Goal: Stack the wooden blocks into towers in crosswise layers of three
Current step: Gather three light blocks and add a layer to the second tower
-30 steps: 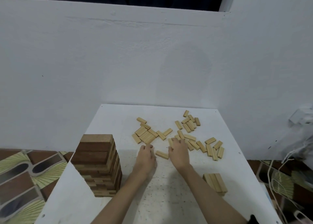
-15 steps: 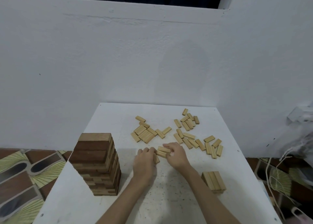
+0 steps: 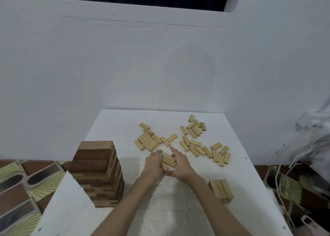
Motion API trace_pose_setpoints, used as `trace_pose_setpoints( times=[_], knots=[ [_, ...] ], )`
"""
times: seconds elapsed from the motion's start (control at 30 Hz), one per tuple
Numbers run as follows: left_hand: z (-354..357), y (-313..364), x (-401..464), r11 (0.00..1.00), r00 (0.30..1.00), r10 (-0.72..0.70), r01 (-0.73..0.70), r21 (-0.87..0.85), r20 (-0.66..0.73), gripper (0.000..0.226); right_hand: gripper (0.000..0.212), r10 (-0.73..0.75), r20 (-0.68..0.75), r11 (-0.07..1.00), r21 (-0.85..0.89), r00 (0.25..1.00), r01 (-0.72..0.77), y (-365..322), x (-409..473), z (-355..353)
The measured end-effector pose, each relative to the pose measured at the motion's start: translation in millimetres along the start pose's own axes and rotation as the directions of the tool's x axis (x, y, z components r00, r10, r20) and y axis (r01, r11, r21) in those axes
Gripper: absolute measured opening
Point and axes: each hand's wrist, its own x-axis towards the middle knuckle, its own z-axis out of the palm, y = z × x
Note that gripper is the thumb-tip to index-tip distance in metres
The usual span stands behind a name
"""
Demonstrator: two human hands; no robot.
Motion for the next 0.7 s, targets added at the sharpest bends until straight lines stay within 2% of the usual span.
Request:
trace_pose_setpoints(
  times=[0.3, 0.5, 0.7],
  knots=[
    [4.7, 0.2, 2.4, 0.997, 0.997, -0.069, 0.068, -0.033, -0.045, 0.065, 0.092, 0.004, -0.008, 0.999, 0.040, 1.000, -0.004, -4.7, -1.4, 1.1],
    [2.9, -9.1, -7.9, 0.996, 0.994, -0.081, 0.082, 0.016, -0.069, 0.060, 0.086, 0.003, 0.078, 1.000, 0.028, 0.997, -0.005, -4.4, -9.3, -0.6],
    [1.3, -19.1, -16.7, 1.000, 1.000, 0.000, 0.000, -0.012, -0.016, 0.056, 0.083, -0.027, 0.144, 1.000, -0.008, 0.989, 0.029, -8.3, -18.6, -2.5]
  ],
)
